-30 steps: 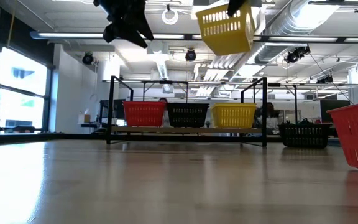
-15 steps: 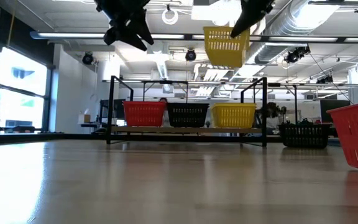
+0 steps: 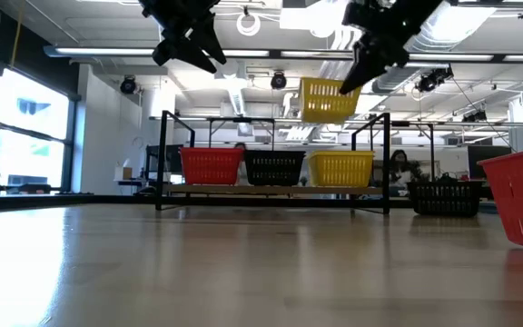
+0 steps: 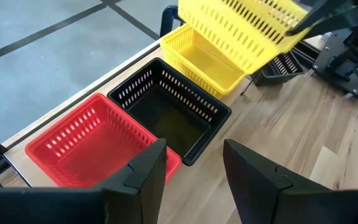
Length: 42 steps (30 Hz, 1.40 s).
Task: Stack baskets on shelf by color
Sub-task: Stack the yellow bin on the yellow bins on the shelf
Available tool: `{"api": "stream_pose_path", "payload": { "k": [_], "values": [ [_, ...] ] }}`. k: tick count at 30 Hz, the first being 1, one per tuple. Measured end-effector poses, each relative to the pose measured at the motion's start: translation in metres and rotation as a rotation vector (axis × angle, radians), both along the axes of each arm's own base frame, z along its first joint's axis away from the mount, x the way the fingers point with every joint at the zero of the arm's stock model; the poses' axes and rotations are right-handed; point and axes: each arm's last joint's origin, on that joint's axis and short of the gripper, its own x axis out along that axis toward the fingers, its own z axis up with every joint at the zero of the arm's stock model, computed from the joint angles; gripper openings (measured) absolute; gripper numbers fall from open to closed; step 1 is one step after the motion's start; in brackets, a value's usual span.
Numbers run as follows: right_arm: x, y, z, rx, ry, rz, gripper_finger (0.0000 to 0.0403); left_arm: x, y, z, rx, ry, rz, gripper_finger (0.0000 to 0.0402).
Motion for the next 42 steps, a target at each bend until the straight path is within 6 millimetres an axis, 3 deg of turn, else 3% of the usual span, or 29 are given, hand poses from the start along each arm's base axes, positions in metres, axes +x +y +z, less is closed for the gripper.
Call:
{"api": "stream_pose_path", "payload": {
  "k": [12,22,42],
  "values": [
    [-0.01,-0.018,-0.028,-0.047,0.124,0.063,0.0,0.0,0.0,0.0,0.003,0.001,0.005,0.0147],
    [-0.003,-0.031,-0.044,-0.007,0.184,0.02,0.0,0.0,0.0,0.0,0.003,0.001,0.004,0.0147],
    [0.001,-0.038,-0.053,0.016,0.207,0.018,0.0,0.0,0.0,0.0,0.031,0.022,-0.023,0.0147]
  ]
}}
